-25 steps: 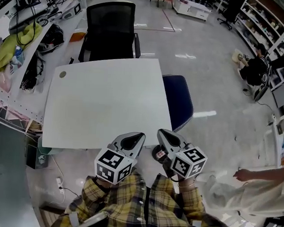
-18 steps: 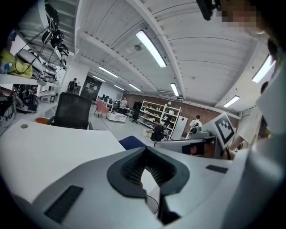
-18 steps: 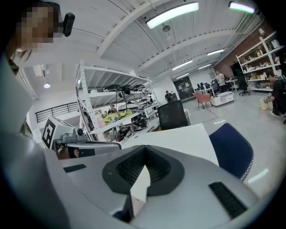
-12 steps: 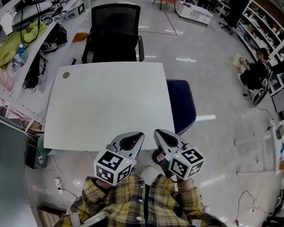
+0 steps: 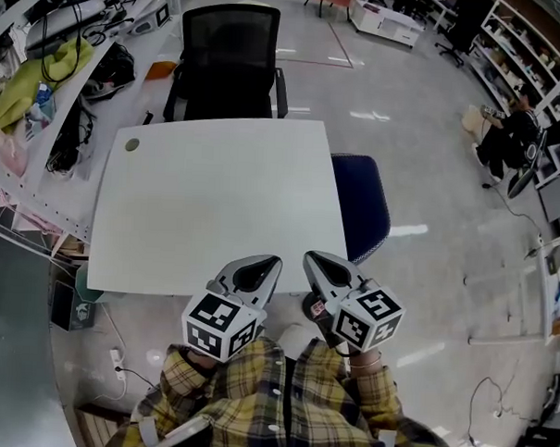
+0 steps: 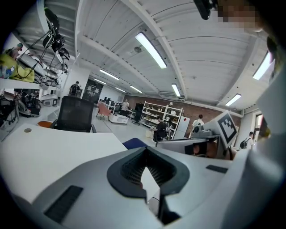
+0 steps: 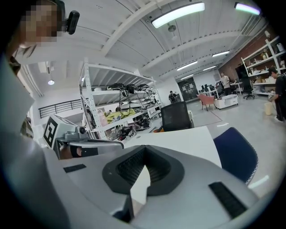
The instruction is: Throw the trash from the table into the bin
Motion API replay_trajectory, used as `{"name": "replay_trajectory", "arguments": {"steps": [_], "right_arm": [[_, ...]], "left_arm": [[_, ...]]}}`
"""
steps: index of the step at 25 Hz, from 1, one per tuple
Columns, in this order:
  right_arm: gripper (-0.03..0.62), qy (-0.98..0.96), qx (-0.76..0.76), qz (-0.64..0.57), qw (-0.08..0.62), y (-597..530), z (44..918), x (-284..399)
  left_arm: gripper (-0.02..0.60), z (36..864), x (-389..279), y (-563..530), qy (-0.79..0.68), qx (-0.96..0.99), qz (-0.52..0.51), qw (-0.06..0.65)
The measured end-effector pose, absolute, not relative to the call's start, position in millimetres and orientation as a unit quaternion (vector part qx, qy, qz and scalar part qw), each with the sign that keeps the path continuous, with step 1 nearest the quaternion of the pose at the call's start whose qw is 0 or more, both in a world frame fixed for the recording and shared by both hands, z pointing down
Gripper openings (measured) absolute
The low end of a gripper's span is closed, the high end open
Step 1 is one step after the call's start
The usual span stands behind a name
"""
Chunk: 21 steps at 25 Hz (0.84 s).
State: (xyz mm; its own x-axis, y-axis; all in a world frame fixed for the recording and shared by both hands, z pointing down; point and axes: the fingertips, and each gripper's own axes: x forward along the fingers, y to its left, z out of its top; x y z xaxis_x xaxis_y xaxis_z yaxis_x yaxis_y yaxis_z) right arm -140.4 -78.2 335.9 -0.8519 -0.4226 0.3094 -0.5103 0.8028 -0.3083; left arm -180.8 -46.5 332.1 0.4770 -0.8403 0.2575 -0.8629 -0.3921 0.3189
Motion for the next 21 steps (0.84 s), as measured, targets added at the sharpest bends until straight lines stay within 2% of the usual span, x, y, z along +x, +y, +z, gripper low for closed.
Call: {"name": "replay_trajectory", "arguments": {"steps": [21], "right_arm": [[-0.002,-0.944,0.236,0.194,0.126,-72.1,342.6,-147.5]], "left_arm": [[0.009,334.6,-183.3,-44.6,-0.506,0.836,0.032,0.21]]}}
